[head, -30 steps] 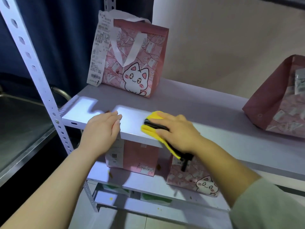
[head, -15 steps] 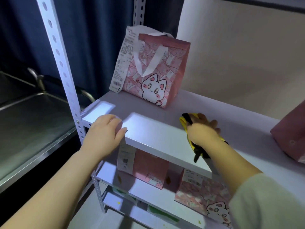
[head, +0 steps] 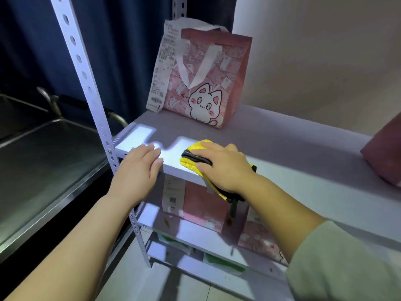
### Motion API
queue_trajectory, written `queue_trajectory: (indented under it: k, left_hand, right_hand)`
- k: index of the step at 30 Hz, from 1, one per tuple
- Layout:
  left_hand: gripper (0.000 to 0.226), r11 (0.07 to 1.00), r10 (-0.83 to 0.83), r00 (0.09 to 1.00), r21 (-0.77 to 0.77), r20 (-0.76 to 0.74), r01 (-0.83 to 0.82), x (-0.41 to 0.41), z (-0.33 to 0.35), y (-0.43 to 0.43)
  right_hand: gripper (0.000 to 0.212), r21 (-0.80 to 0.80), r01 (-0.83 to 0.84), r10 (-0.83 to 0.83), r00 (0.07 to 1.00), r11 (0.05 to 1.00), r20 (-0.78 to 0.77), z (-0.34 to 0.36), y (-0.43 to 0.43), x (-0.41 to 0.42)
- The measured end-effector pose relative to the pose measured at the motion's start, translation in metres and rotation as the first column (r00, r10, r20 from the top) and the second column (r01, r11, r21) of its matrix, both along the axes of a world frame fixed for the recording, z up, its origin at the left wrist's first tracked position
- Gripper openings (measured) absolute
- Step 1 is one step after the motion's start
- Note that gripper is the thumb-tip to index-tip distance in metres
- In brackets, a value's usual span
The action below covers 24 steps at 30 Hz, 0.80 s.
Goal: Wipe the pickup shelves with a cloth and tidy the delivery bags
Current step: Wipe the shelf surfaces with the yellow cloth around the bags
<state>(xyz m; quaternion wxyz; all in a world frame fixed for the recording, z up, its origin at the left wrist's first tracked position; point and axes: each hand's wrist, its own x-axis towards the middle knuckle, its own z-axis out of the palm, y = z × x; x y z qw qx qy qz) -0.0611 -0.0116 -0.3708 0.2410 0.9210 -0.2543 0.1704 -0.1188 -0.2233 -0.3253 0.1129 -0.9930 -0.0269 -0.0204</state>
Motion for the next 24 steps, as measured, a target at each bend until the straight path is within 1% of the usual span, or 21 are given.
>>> queue_trajectory:
  k: [3, 6, 8, 11, 14, 16, 18, 21, 24]
  left_hand:
    - [0.04, 0.996, -0.072, 0.997, 0.049, 0.032, 0.071, -0.001, 0.001, 0.005]
    - [0.035, 0.991, -0.102, 0.994, 0.09, 0.041, 0.098, -0.002, -0.002, 0.011]
    - [0.034, 0.988, -0.113, 0.993, 0.112, 0.015, 0.111, -0.002, -0.005, 0.014]
    - [0.044, 0.985, -0.106, 0.993, 0.129, -0.043, 0.111, -0.009, -0.008, 0.015]
    - [0.054, 0.993, -0.088, 0.992, 0.066, -0.087, 0.094, -0.026, -0.012, 0.016]
    - [0.052, 0.993, -0.119, 0.989, 0.015, -0.088, 0.121, -0.04, -0.015, 0.016]
    - [0.048, 0.982, -0.188, 0.978, -0.009, -0.093, 0.188, -0.055, -0.021, 0.013]
    - [0.044, 0.959, -0.28, 0.946, -0.005, -0.164, 0.283, -0.079, -0.036, 0.003]
    - [0.039, 0.929, -0.352, 0.901, 0.021, -0.252, 0.369, -0.105, -0.057, -0.009]
  right_hand:
    - [0.04, 0.003, 0.087, -0.088, 0.996, 0.996, 0.02, 0.002, -0.005, -0.025]
    - [0.042, -0.003, 0.224, -0.224, 0.973, 0.975, 0.055, 0.002, -0.012, -0.052]
    - [0.047, -0.018, 0.341, -0.339, 0.938, 0.94, 0.069, 0.001, -0.019, -0.07]
    - [0.042, -0.086, 0.495, -0.488, 0.868, 0.865, 0.09, -0.006, -0.028, -0.096]
    - [0.042, -0.109, 0.593, -0.579, 0.804, 0.797, 0.137, -0.011, -0.024, -0.119]
    - [0.042, -0.113, 0.614, -0.593, 0.787, 0.781, 0.17, -0.015, -0.018, -0.133]
    - [0.042, -0.099, 0.609, -0.578, 0.784, 0.787, 0.225, -0.019, -0.011, -0.147]
    - [0.04, 0.039, 0.585, -0.573, 0.776, 0.81, 0.263, -0.027, 0.001, -0.168]
    - [0.041, 0.176, 0.561, -0.587, 0.785, 0.809, 0.198, -0.045, 0.005, -0.192]
